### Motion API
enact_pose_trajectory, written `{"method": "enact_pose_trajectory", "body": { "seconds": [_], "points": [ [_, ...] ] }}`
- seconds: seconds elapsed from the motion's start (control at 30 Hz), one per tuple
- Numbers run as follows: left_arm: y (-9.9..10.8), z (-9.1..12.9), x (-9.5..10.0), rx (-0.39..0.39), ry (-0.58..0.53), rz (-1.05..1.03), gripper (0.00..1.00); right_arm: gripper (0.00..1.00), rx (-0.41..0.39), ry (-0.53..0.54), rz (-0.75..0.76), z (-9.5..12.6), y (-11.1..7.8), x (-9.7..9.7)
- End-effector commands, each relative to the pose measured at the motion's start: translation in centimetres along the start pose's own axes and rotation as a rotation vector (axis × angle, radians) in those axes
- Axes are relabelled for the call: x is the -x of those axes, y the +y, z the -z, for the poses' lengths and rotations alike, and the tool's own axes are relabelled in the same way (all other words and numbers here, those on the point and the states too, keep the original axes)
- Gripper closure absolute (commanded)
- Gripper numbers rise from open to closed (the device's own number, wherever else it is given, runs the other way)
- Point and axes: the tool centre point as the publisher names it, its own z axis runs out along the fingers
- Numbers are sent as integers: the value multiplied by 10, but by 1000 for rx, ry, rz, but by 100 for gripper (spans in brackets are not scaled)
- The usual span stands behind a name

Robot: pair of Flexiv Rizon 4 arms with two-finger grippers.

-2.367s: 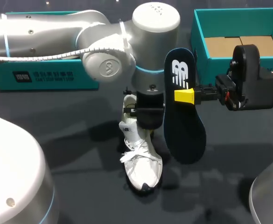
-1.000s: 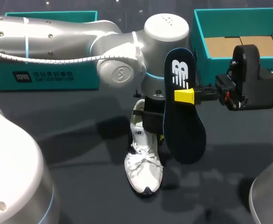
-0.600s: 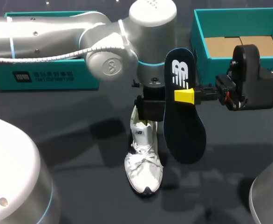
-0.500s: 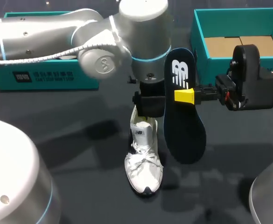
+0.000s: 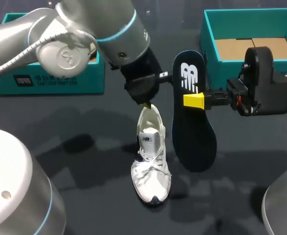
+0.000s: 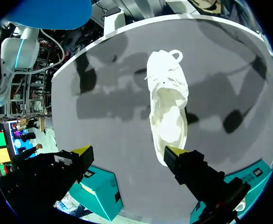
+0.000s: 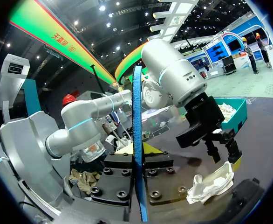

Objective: Take the shoe out of the shoebox, open the shoe tongue, remove and reinsert the insole, then place the shoe into the shoebox

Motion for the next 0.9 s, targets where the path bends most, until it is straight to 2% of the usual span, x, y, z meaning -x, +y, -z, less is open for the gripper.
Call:
{"method": "enact_pose_trajectory", "body": {
  "seconds": [0.03, 0.27, 0.43, 0.63, 0.8, 0.9],
  "points": [
    [7, 13, -8, -23, -49, -7, 0, 100, 1, -2, 0, -2, -1, 0],
    [7, 13, -8, -23, -49, -7, 0, 100, 1, -2, 0, -2, -1, 0],
    [10, 3, -13, -52, -181, -7, 0, 100, 1, -2, 0, -2, -1, 0],
    [14, 14, -1, -14, -303, -31, 0, 100, 1, -2, 0, -2, -1, 0],
    [14, 37, 12, 4, -437, -53, 0, 100, 1, -2, 0, -2, -1, 0],
    [14, 37, 12, 4, -437, -53, 0, 100, 1, -2, 0, -2, -1, 0]
  ]
}}
